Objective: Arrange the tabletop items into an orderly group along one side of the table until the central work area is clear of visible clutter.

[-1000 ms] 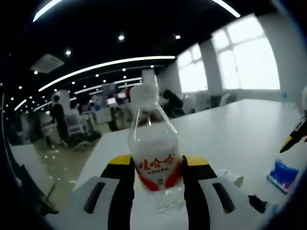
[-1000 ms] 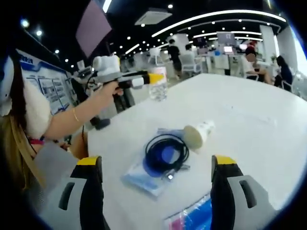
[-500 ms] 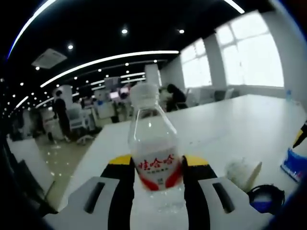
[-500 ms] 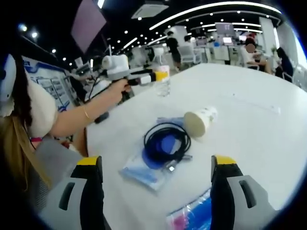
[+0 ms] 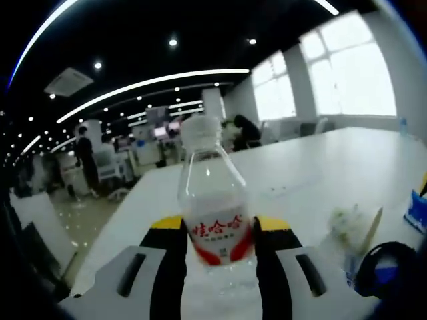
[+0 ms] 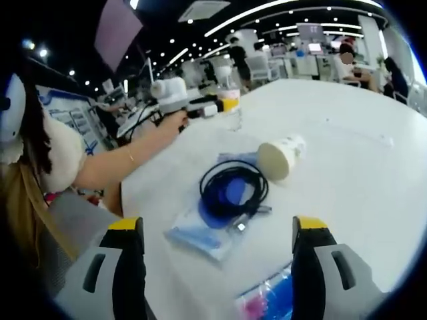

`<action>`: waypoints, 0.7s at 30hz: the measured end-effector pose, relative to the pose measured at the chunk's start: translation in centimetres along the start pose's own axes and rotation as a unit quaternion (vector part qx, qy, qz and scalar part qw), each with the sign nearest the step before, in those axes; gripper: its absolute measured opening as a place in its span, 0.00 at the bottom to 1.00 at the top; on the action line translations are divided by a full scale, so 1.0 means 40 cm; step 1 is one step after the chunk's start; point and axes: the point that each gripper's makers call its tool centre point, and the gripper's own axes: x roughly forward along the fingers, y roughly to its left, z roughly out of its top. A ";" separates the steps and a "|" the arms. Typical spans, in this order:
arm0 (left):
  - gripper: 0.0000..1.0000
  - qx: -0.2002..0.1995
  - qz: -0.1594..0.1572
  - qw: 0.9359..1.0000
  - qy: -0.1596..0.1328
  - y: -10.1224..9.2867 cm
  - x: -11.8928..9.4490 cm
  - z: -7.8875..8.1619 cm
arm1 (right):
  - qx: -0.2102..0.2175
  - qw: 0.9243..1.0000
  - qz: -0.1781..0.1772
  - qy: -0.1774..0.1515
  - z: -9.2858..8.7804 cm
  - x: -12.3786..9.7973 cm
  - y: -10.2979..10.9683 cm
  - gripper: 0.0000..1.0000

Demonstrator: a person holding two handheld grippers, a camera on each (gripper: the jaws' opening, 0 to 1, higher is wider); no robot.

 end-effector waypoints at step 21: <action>0.37 -0.016 0.018 1.000 0.020 -0.018 -0.036 -0.043 | 0.033 0.999 -0.008 -0.020 0.021 -0.002 -0.003 0.84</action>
